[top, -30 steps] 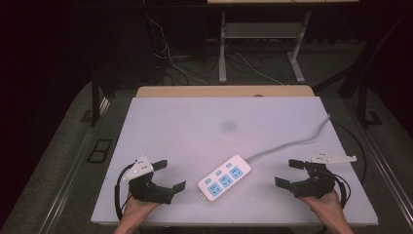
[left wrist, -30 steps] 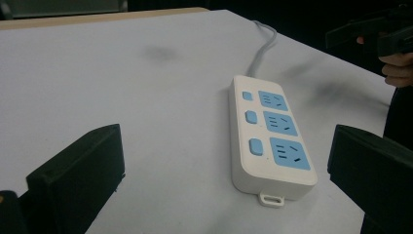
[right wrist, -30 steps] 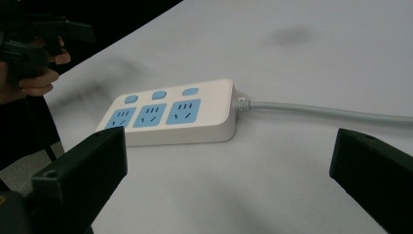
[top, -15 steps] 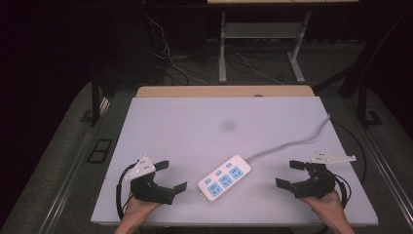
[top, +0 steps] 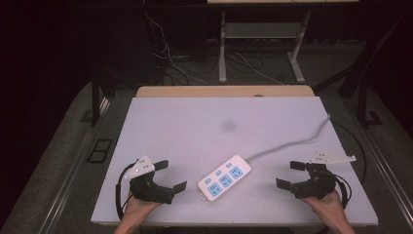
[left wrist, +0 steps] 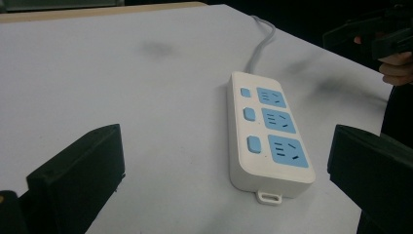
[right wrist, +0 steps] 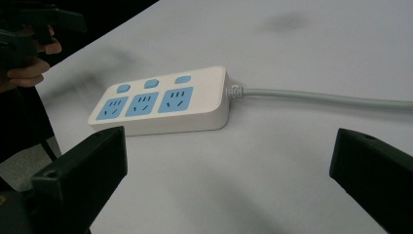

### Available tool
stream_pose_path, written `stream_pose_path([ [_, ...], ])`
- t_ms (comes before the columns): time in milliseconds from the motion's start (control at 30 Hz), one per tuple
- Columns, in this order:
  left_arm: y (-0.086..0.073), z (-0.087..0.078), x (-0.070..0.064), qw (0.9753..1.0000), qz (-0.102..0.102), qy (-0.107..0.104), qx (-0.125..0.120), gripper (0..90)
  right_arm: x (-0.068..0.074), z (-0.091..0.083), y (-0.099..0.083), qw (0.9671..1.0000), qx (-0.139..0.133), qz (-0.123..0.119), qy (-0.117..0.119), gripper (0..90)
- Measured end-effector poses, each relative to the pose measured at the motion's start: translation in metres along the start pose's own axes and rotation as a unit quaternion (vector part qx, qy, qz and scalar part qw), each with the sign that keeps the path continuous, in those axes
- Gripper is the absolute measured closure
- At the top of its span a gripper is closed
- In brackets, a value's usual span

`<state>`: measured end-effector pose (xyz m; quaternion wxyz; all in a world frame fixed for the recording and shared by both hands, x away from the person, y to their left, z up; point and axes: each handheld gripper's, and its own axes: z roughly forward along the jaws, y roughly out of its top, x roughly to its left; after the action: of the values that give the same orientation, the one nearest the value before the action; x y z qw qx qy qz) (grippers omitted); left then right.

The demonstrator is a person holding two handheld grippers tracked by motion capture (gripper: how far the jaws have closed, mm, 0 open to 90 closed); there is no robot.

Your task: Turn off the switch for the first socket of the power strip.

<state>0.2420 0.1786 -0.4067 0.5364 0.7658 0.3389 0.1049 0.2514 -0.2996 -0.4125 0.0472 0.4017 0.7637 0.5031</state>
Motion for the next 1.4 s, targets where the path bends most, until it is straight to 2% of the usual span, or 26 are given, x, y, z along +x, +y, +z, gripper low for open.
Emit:
stream_pose_path([
  [233, 0.004, 0.000, -0.005, 1.0000, 0.006, -0.001, 0.005, 0.0, 0.000, 0.000, 0.000, 1.0000, -0.001, 0.000, 0.001, 0.2],
  [600, 0.017, 0.008, -0.013, 0.9989, 0.029, -0.003, 0.038, 0.0, -0.001, -0.001, 0.000, 1.0000, 0.000, 0.001, 0.002, 0.2],
  [1000, 0.032, 0.019, -0.014, 0.9968, 0.043, -0.021, 0.065, 0.0, -0.002, 0.000, 0.000, 1.0000, 0.002, 0.000, 0.001, 0.2],
  [1400, 0.043, 0.033, -0.011, 0.9954, 0.047, -0.037, 0.075, 0.0, -0.001, 0.000, 0.000, 1.0000, 0.003, -0.002, 0.001, 0.2],
])
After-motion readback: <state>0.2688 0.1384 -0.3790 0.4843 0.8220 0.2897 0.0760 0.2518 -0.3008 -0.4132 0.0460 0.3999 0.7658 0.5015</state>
